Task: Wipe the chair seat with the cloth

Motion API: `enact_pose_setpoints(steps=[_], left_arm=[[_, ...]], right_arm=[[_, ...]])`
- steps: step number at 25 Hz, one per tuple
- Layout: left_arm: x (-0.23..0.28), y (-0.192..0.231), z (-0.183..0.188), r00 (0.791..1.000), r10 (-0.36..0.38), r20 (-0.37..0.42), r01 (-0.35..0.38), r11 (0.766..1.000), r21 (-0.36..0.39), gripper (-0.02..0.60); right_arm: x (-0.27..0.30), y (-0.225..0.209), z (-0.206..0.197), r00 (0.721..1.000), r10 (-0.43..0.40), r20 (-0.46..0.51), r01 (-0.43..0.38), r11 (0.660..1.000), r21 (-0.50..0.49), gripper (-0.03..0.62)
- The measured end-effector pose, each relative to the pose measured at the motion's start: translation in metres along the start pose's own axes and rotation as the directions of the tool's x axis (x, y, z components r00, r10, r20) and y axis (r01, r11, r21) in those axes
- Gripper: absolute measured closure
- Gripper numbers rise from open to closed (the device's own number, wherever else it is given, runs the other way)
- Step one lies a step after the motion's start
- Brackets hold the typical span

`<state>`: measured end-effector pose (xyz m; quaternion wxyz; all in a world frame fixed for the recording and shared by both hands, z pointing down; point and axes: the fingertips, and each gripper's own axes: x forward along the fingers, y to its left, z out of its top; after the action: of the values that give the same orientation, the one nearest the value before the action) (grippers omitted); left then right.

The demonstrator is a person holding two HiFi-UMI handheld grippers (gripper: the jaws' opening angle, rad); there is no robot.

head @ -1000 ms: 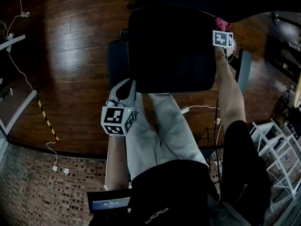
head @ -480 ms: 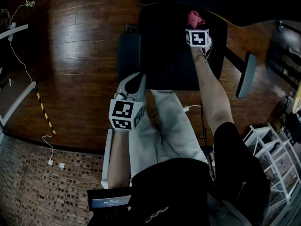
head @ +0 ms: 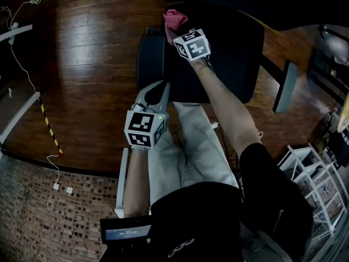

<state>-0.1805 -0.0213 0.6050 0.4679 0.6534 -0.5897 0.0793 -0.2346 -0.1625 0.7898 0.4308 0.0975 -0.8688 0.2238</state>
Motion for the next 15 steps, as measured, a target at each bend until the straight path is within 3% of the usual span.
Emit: enact_pose_setpoints(steps=[2, 5, 9, 15], left_arm=[[0.0, 0.001, 0.001, 1.0, -0.001, 0.001, 0.001, 1.0, -0.001, 0.588], [0.0, 0.002, 0.001, 1.0, -0.001, -0.001, 0.001, 1.0, -0.002, 0.588], [-0.002, 0.003, 0.002, 1.0, 0.006, -0.004, -0.007, 1.0, -0.008, 0.588], [0.001, 0.003, 0.001, 1.0, 0.013, -0.024, -0.013, 1.0, -0.009, 0.588]], right_arm=[[0.002, 0.018, 0.003, 0.997, 0.07, 0.015, -0.07, 0.997, -0.026, 0.533], [-0.001, 0.012, -0.008, 0.998, 0.058, 0.003, -0.058, 0.998, -0.028, 0.533], [-0.018, -0.022, -0.034, 1.0, -0.003, -0.024, 0.003, 1.0, 0.015, 0.533], [-0.066, -0.105, -0.098, 0.982, -0.159, -0.102, 0.166, 0.984, 0.066, 0.533]])
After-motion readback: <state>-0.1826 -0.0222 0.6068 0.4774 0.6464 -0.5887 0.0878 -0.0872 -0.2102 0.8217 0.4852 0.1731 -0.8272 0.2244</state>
